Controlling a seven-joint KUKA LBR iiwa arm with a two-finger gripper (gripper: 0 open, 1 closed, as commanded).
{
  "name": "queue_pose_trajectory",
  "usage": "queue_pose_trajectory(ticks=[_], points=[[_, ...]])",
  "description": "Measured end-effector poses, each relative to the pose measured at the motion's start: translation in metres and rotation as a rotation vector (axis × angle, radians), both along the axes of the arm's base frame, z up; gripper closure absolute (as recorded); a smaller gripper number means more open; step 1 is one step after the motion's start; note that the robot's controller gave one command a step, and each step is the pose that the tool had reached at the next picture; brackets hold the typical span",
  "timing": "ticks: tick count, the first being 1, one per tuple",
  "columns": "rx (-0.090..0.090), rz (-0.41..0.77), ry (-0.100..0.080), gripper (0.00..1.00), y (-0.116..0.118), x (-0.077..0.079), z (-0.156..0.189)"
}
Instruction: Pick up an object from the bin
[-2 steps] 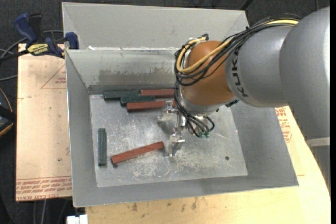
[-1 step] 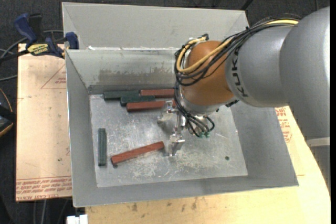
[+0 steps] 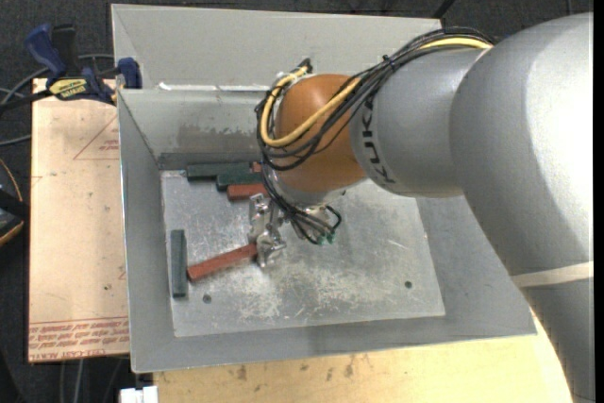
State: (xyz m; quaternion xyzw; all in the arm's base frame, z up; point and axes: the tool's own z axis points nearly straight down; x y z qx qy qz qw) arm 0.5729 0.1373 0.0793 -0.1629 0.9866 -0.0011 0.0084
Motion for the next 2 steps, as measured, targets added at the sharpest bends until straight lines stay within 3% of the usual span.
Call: queue_pose_trajectory(ticks=[1, 2], points=[[0.000, 0.000, 0.000, 1.00, 0.000, 0.000, 0.000], [0.002, -0.081, 0.014, 1.00, -0.001, -0.008, 0.127]])
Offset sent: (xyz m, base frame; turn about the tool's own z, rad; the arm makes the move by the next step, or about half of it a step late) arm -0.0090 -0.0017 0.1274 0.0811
